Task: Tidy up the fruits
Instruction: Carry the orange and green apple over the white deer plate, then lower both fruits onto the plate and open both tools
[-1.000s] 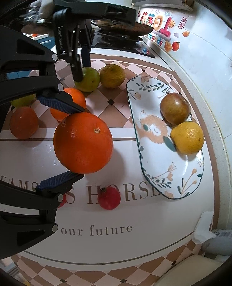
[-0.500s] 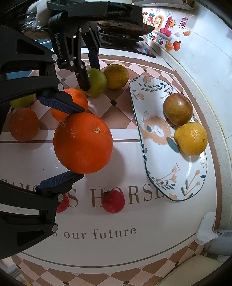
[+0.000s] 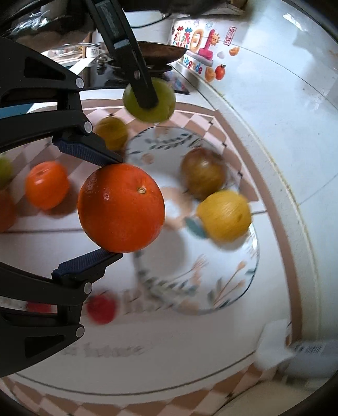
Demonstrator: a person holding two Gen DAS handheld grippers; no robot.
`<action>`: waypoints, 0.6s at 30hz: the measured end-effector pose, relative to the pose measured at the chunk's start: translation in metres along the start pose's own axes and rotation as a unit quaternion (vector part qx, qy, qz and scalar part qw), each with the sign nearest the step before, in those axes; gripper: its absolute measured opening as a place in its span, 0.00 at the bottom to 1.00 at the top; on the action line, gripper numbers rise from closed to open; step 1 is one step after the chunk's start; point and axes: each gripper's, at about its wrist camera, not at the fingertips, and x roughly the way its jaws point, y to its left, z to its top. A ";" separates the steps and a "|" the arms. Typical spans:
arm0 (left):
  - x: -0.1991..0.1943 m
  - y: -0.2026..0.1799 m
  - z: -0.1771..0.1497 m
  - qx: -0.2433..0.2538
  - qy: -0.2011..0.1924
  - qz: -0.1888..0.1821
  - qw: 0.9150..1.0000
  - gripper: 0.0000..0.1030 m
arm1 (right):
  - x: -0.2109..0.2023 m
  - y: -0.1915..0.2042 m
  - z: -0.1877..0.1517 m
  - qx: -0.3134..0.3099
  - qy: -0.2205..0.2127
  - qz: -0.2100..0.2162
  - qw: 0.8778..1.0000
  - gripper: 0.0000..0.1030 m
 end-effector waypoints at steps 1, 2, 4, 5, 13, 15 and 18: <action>0.002 0.008 0.008 -0.009 0.007 -0.001 1.000 0.52 | 0.005 0.005 0.008 -0.004 0.002 -0.001 1.000 0.64; 0.009 0.011 0.014 -0.018 0.013 0.000 1.000 0.52 | 0.012 0.011 0.016 -0.009 0.005 -0.003 1.000 0.64; 0.020 0.018 0.024 -0.033 0.026 0.000 0.999 0.52 | 0.022 0.018 0.028 -0.019 0.012 -0.009 1.000 0.64; 0.026 0.021 0.028 -0.043 0.033 -0.002 0.999 0.52 | 0.029 0.023 0.034 -0.026 0.017 -0.014 0.999 0.64; 0.048 0.031 0.035 -0.078 0.072 -0.006 0.994 0.53 | 0.062 0.038 0.049 -0.064 0.064 -0.029 0.995 0.64; 0.052 0.034 0.034 -0.090 0.083 -0.005 0.992 0.53 | 0.068 0.037 0.049 -0.062 0.078 -0.026 0.995 0.65; 0.057 0.039 0.033 -0.113 0.096 0.002 0.989 0.53 | 0.074 0.032 0.048 -0.056 0.091 -0.030 0.994 0.66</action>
